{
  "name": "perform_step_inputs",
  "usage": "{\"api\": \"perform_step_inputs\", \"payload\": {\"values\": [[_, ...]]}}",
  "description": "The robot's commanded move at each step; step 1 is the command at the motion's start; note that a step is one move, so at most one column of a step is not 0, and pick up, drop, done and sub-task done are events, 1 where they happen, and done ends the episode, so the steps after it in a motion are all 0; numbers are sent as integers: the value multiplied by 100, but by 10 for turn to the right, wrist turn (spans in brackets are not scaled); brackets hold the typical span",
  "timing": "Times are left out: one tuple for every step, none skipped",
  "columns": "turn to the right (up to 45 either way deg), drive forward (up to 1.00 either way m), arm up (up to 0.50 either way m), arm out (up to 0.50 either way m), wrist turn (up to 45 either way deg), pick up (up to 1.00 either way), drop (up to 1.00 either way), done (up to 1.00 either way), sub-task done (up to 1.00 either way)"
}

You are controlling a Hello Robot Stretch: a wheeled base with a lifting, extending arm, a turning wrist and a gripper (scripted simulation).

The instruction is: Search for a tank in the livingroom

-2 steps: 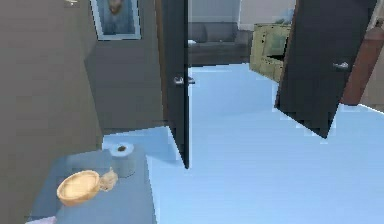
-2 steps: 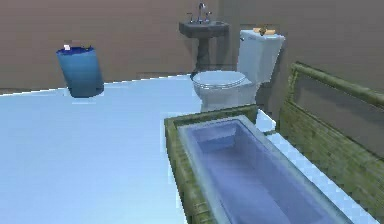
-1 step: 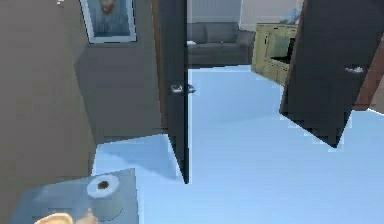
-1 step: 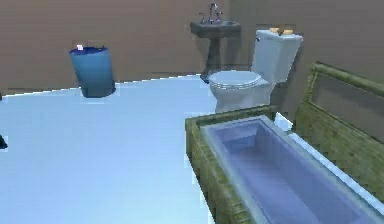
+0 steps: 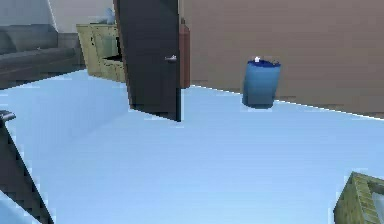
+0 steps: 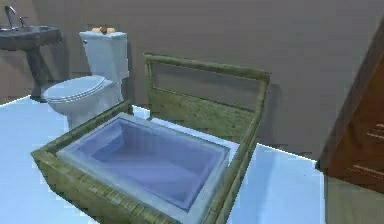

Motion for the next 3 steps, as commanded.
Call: {"api": "perform_step_inputs", "payload": {"values": [[300,0,0,0,0,0,0,0,0],[0,25,0,0,0,0,0,0,0],[-450,0,0,0,0,0,0,0,0]]}}
